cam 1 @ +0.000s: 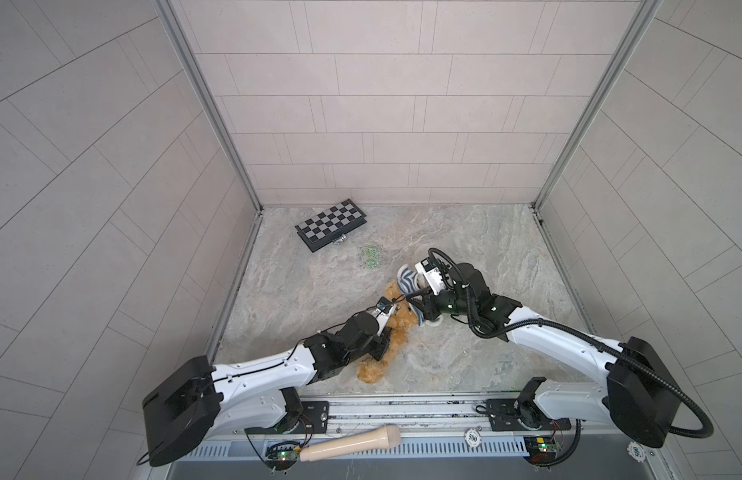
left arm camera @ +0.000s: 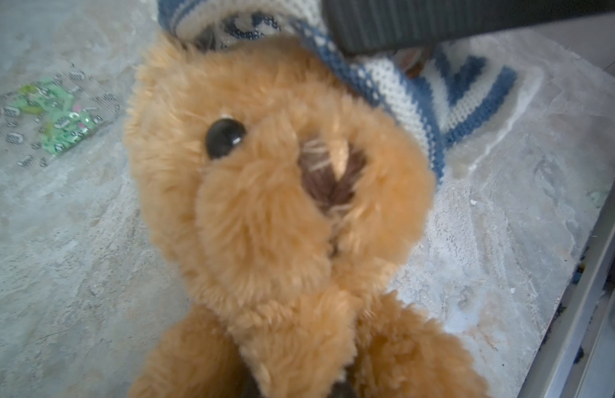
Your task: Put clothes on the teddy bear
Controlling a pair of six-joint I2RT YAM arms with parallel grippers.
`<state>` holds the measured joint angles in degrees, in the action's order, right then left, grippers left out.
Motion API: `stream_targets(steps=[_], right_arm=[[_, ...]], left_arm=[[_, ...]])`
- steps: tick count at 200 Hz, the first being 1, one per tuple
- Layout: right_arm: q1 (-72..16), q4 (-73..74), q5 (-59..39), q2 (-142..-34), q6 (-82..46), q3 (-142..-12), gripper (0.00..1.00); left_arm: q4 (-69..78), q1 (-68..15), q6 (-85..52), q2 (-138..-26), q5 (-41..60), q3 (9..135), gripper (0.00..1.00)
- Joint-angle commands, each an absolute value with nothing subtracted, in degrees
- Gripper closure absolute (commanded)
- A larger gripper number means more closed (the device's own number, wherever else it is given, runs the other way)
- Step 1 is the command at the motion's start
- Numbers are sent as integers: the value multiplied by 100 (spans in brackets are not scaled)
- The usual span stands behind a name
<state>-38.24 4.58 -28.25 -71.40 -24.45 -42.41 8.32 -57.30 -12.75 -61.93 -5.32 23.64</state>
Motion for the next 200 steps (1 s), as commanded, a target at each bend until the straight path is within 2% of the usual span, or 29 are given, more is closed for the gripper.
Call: stream_targets(steps=[1,23,89,200], right_arm=[[-3932,62,-2663,-6879,-2231,-4466,100],[-4071,54,-2451,-6730,-2118,-4536,100],[-4517,-881,-1930,-6671,-1713,-5344,90],[-5395,-1758,-1038,-6387,-1140,-6208,78]], left_arm=[[1619,-5826,-951,-5830,-836,2243,100],[1940,-5841,-783,-5527,-961,2068,100],[2543,-5839,-358,-4892,-1303,1805,100],[2279,-5842,-71,-3612,-1630,1505,100]])
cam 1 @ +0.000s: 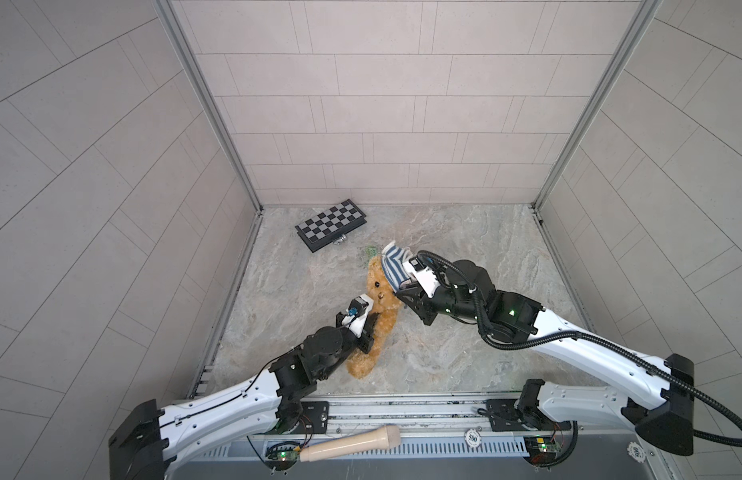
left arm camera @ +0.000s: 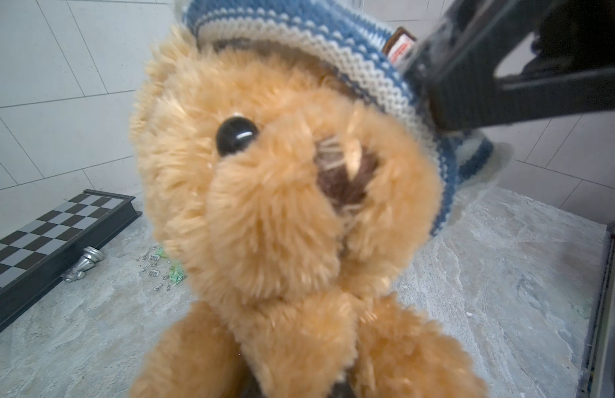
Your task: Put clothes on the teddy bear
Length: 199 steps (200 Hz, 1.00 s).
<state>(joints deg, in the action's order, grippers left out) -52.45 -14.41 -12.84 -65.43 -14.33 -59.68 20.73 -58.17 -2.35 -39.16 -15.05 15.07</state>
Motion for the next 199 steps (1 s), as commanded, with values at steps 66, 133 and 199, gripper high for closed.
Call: stream_targets(steps=[66,133,199], right_arm=[[-5546,-2258,-416,-6059,-1152,-6721,76],[-4824,-3000,-828,-6615,-1531,-7651,80],[-4517,-3173,-1382,-7538,-1389,-8086,80]], left_arm=[[2010,-5842,4,-3109,-1828,1499,100],[1960,-5837,199,-3107,-1869,1466,100],[1839,-5836,264,-3206,-1802,1527,100]])
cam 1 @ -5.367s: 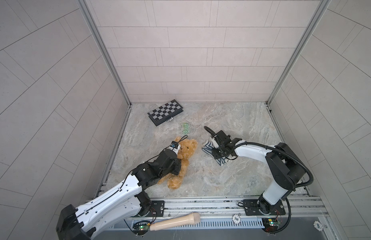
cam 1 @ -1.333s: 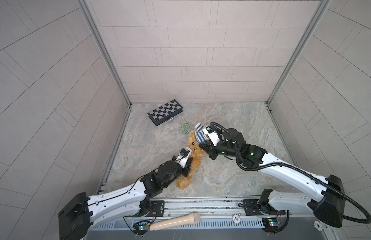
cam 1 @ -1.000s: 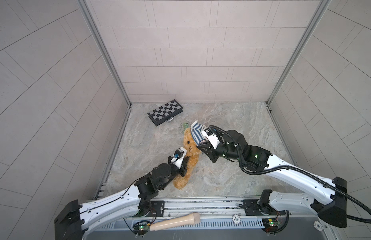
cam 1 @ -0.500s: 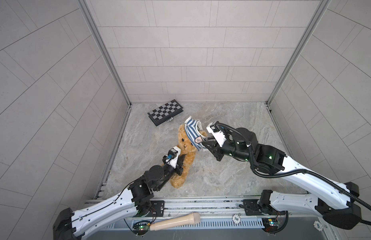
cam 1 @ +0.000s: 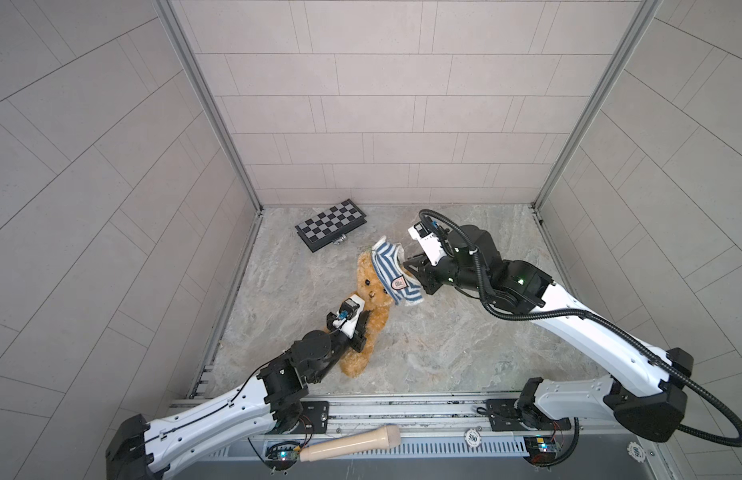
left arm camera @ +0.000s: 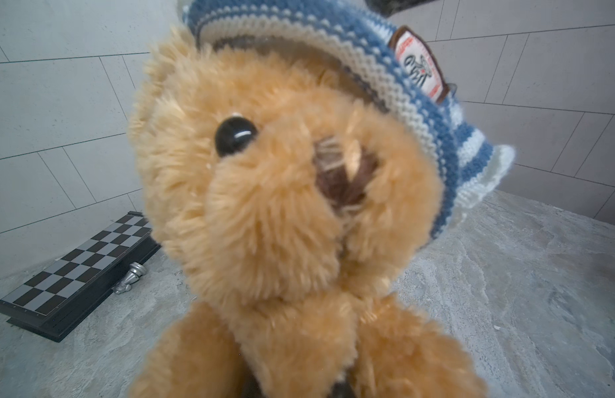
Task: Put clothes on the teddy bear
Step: 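Pull the sweater down over the bear's head with the right gripper while left holds bear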
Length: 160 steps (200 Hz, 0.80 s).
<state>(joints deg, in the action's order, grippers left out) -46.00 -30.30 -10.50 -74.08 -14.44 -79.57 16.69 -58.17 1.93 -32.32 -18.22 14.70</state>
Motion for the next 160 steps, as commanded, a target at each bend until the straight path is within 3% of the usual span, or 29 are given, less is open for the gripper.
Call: stream_targets(steps=[1,73,160], right_arm=[[-4517,-3169,-1390,-7548,-1389,-8090,80],[-4342,-2806,-1944,-7872,-1504,-7910,77],[-4242,-2620,-2812,-8287,-1579,-8042,54]], left_arm=[[1838,-5836,264,-3207,-1802,1528,100],[1860,-5838,299,-3441,-1802,1574,100],[1881,-5840,325,-3498,-1718,1573,100]])
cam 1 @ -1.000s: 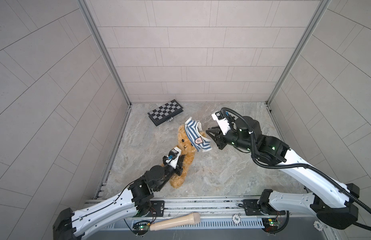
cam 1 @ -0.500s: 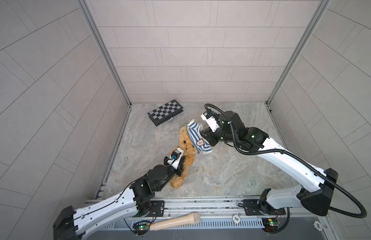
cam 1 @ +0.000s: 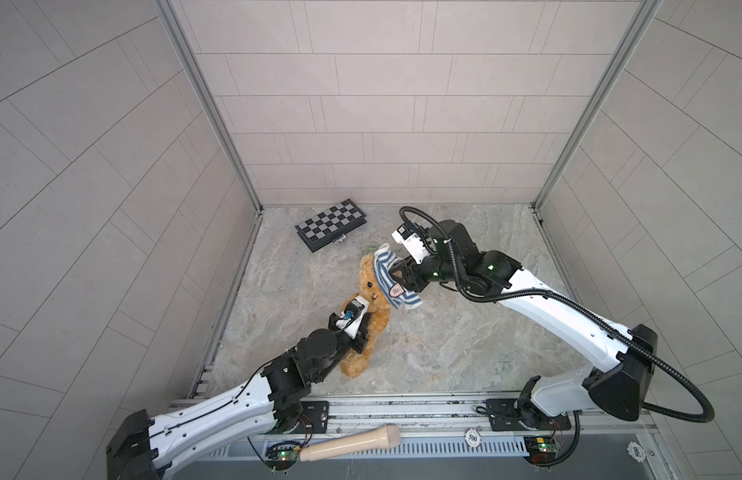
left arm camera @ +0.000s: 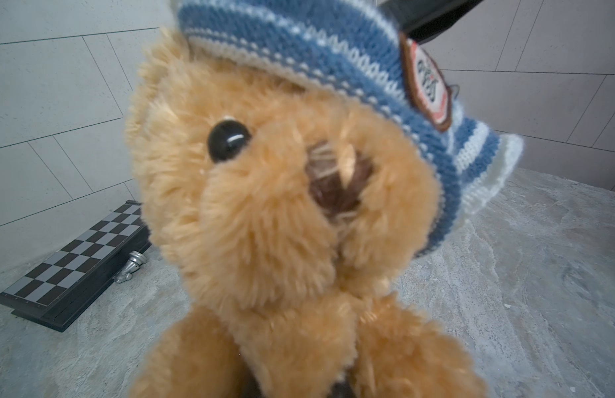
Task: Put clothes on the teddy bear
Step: 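Pull the sweater down over the bear's head with the right gripper while left holds bear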
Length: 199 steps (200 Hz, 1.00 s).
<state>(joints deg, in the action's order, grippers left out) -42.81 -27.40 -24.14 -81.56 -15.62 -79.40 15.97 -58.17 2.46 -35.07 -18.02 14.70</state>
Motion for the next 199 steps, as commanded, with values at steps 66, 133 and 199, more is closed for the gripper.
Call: stream_targets(steps=[66,133,199], right_arm=[[-4157,-2593,-3383,-8564,-1593,-8115,50],[-4165,-2925,-3858,-8541,-1327,-7983,66],[-4164,-2644,-3871,-8231,-1188,-7533,97]], left_arm=[[1854,-5838,345,-3463,-1472,1577,100],[1841,-5839,278,-3579,-1630,1619,100],[1840,-5836,-97,-3782,-1854,1599,99]])
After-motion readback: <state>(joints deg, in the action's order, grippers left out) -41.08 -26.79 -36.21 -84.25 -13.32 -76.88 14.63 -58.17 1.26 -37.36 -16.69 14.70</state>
